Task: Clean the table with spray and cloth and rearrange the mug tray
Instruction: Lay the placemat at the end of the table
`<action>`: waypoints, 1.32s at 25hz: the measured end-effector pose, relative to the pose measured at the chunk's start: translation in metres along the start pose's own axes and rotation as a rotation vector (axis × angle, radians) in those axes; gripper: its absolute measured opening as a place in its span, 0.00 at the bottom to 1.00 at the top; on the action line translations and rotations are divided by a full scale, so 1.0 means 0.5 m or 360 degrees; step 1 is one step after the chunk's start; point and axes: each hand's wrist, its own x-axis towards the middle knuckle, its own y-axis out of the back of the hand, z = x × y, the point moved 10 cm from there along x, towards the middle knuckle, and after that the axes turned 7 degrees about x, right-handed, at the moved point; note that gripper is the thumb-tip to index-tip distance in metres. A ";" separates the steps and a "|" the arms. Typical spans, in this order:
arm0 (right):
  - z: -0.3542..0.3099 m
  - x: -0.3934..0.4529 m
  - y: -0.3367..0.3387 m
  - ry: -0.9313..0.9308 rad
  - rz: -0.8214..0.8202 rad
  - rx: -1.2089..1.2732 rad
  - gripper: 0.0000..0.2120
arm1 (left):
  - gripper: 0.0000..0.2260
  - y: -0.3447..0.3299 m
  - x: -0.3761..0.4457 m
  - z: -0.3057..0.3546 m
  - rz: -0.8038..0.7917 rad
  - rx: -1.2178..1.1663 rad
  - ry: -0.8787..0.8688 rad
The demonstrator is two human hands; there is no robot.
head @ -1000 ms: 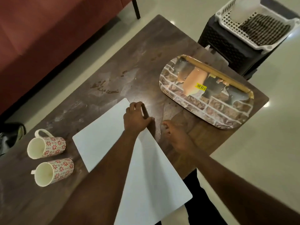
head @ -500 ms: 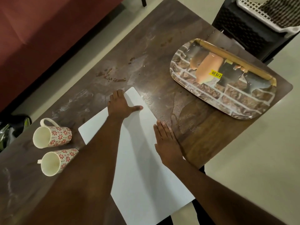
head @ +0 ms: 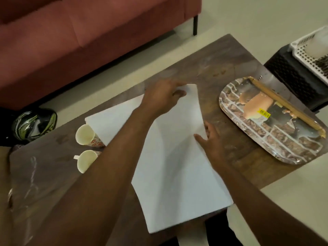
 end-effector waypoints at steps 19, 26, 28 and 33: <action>-0.979 -0.299 -0.734 0.1409 -0.0970 0.0280 0.04 | 0.09 0.718 -0.778 -0.396 0.1510 0.0535 0.0135; -0.519 -0.460 -1.085 0.1369 -0.1658 -0.0721 0.10 | 0.14 0.226 -1.006 -0.621 0.0924 0.0225 0.0597; -0.385 -0.490 -1.098 0.1544 -0.1810 -0.1010 0.17 | 0.14 0.083 -1.025 -0.617 0.0746 0.0223 0.0650; -0.164 -0.535 -1.068 0.1804 -0.2083 -0.1386 0.25 | 0.23 -0.211 -1.017 -0.582 0.0267 0.0101 0.0644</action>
